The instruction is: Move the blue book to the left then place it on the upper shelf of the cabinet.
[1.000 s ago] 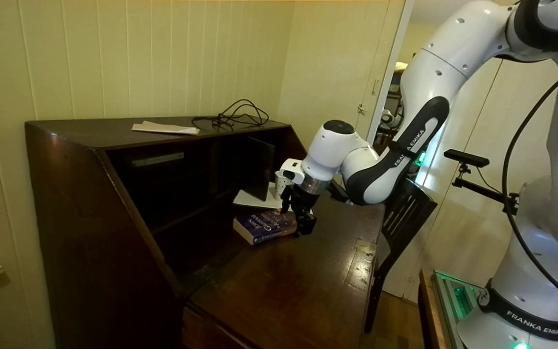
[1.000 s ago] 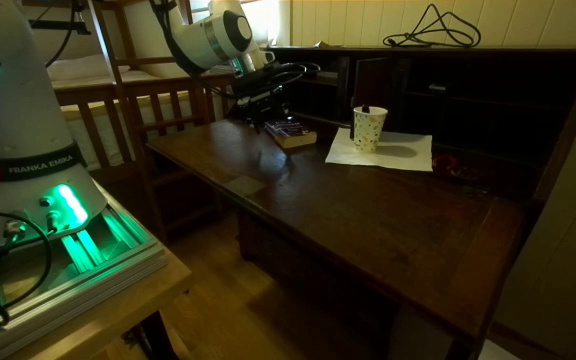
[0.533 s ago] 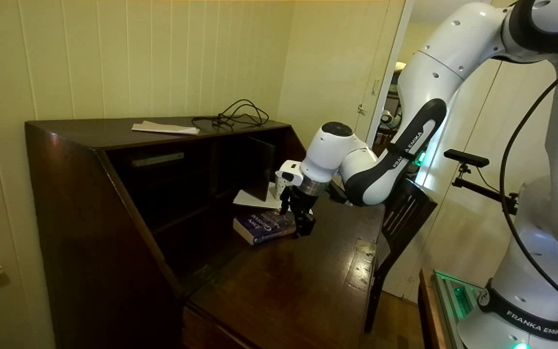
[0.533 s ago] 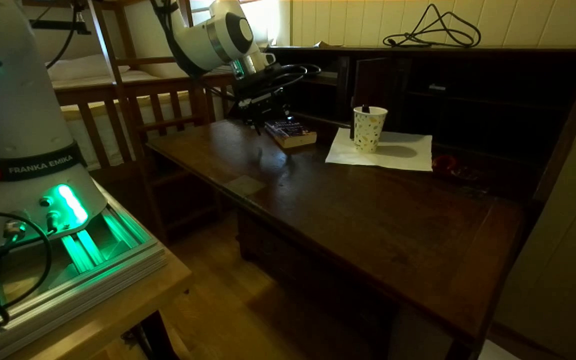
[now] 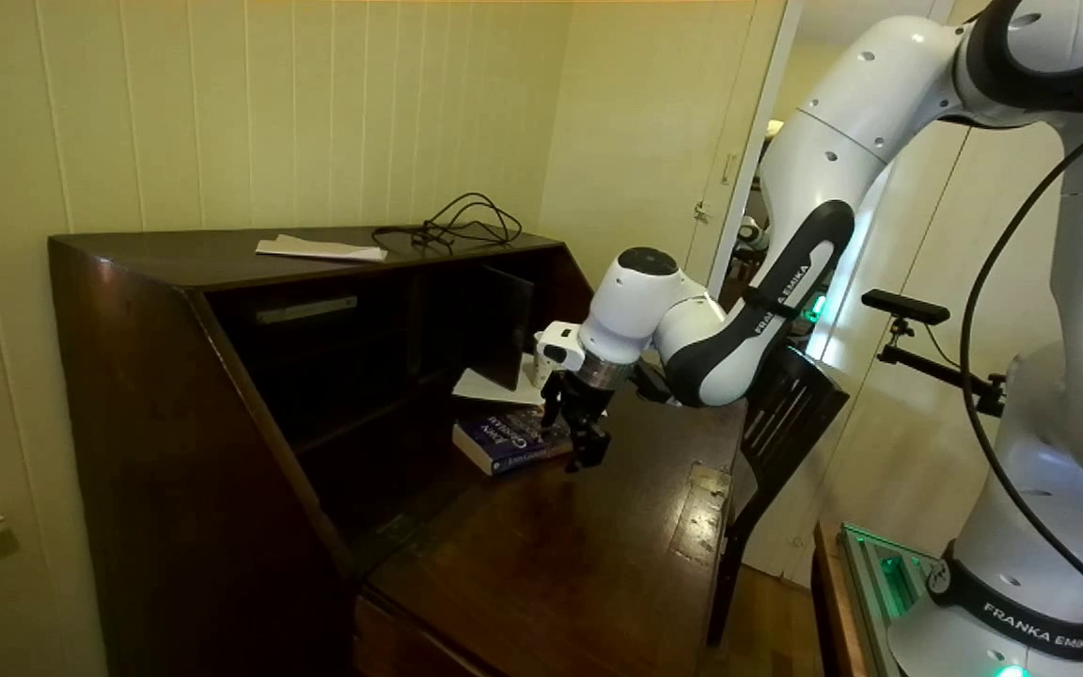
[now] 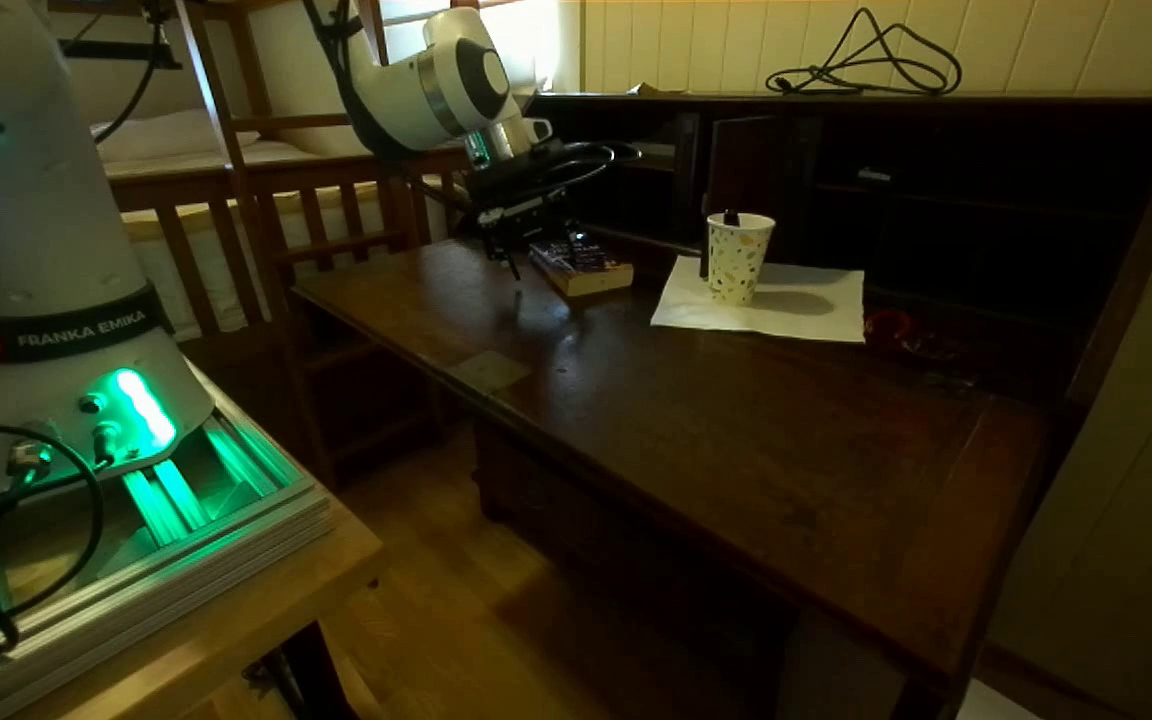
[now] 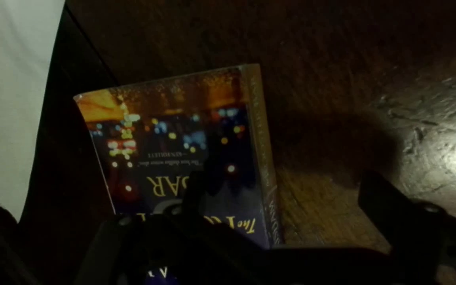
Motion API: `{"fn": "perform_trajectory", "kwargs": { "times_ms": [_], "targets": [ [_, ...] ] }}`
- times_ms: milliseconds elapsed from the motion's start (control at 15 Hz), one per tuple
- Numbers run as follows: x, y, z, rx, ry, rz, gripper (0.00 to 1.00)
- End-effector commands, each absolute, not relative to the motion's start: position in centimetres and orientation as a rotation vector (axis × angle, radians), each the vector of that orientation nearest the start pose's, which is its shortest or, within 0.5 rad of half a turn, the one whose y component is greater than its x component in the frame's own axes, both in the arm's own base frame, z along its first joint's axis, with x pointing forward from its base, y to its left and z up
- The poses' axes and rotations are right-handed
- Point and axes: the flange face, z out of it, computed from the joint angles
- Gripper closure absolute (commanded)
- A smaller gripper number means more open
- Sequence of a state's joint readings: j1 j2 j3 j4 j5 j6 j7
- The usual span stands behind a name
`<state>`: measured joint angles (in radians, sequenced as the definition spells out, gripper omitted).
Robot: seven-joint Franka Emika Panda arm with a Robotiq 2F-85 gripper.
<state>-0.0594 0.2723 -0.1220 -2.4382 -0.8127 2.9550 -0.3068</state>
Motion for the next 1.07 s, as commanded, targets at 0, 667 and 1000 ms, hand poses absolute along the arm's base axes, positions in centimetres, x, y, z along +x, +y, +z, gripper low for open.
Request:
{"fn": "perform_trajectory", "kwargs": {
  "times_ms": [0,667,1000],
  "targets": [
    [50.9,-4.3,20.4,-3.078,-1.569,-0.298,0.0],
    [53.0,-2.5,19.4,-3.041,-1.628,-0.336,0.27],
    [53.5,-3.1,19.7,-3.064,-1.618,-0.34,0.61]
  ]
}}
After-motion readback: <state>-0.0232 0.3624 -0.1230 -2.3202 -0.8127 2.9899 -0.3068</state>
